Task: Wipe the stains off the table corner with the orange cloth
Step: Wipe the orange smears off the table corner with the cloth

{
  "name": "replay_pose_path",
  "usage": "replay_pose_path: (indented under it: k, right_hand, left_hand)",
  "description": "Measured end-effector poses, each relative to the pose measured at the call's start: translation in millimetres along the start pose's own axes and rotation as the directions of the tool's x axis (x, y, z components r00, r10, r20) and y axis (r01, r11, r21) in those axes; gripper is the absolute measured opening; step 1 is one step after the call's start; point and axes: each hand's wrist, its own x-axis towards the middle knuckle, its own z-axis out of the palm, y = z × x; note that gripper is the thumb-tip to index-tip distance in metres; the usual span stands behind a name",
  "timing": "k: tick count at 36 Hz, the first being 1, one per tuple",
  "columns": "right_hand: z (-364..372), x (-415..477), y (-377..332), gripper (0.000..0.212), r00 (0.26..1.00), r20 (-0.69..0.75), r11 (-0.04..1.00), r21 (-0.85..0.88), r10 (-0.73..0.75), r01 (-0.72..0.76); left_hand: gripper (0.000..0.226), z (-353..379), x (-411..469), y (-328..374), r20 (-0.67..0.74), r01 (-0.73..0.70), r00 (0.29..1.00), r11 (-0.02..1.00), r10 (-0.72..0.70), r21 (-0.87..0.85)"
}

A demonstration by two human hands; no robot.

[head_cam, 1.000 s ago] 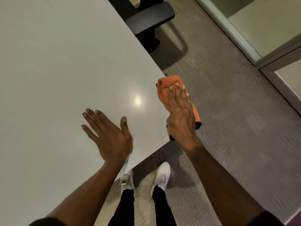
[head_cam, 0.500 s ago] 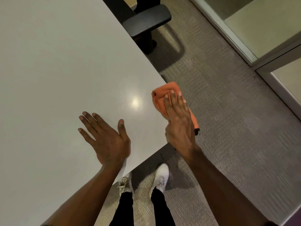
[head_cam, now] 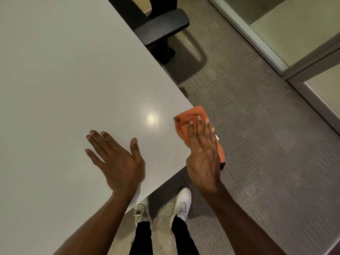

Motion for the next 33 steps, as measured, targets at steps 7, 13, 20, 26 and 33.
replay_pose_path:
  k: [7, 13, 20, 26, 33]
  right_hand:
    - [5, -17, -14, 0.08, 1.0, -0.011, 1.0, -0.031, 0.003, -0.003]
    - [2, -77, -26, 0.065, 0.997, -0.069, 1.0, 0.02, -0.022, 0.023]
    - [-3, 10, -2, 0.084, 0.988, -0.024, 0.988, -0.006, 0.152, -0.152]
    - [-1, 3, -5, 0.084, 0.99, -0.042, 0.99, -0.039, 0.135, -0.136]
    - [8, -77, -17, 0.065, 0.982, -0.152, 0.993, -0.031, 0.108, -0.114]
  left_hand:
    - [0.093, 0, 0, 0, -0.007, -0.003, 1.0, 1.0, 0.003, -0.011]
    - [0.091, 1, 0, 0, -0.011, 0.003, 1.0, 1.0, -0.003, -0.025]
    - [0.09, 0, -1, 1, -0.006, 0.001, 1.0, 0.999, -0.001, -0.046]
    - [0.09, 1, 0, 0, -0.006, -0.004, 1.0, 1.0, 0.004, -0.026]
    - [0.091, 0, 0, 1, -0.001, -0.003, 1.0, 1.0, 0.003, -0.009]
